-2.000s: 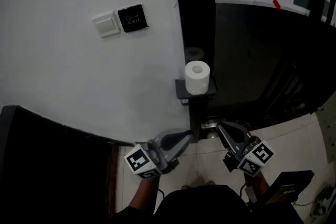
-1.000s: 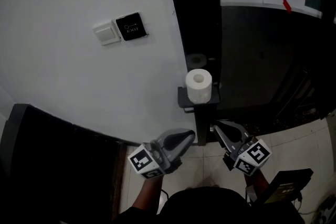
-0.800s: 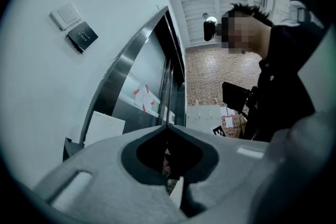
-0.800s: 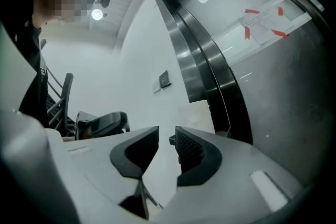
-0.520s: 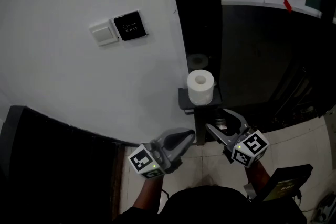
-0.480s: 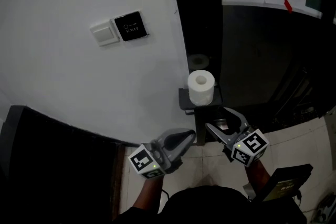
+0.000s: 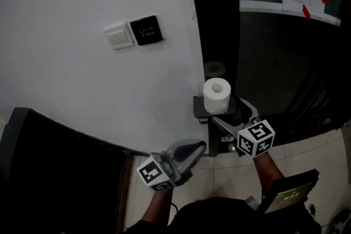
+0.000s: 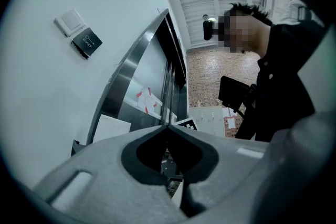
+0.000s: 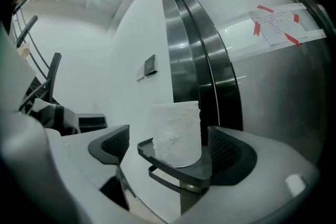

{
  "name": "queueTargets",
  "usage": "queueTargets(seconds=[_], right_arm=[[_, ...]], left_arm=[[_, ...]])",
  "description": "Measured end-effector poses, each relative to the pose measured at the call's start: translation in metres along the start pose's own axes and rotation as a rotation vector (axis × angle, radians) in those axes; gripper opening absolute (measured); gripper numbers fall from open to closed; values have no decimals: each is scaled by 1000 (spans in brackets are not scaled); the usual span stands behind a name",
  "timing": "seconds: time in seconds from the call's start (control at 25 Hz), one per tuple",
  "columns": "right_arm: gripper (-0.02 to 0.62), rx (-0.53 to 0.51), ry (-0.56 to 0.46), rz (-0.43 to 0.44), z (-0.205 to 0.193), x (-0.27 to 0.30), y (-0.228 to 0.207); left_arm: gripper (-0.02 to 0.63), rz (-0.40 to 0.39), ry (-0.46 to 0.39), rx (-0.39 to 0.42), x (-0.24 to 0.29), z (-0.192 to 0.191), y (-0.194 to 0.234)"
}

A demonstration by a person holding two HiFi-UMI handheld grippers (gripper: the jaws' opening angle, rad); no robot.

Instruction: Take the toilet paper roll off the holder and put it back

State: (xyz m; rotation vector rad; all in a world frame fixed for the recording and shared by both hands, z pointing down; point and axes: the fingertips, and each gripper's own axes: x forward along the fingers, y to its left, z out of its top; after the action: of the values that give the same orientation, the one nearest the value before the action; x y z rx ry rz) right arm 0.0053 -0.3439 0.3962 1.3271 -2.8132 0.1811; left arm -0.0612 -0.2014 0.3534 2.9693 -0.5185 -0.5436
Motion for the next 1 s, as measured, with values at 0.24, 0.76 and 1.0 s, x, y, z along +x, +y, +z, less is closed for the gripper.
queueTargets(seconds=[0.24,0.76,1.0], right_arm=[[484,-78,77,-71,2,27,-13],[495,-132,221,-181,-9,61,-26],[436,-180,236,-142,-9,59,-23]], left_arm=[[-3,43,-12,1,-12,0,2],[-3,100,-48,16,-32,8,4],[-3,116,-45,1,-38,9,4]])
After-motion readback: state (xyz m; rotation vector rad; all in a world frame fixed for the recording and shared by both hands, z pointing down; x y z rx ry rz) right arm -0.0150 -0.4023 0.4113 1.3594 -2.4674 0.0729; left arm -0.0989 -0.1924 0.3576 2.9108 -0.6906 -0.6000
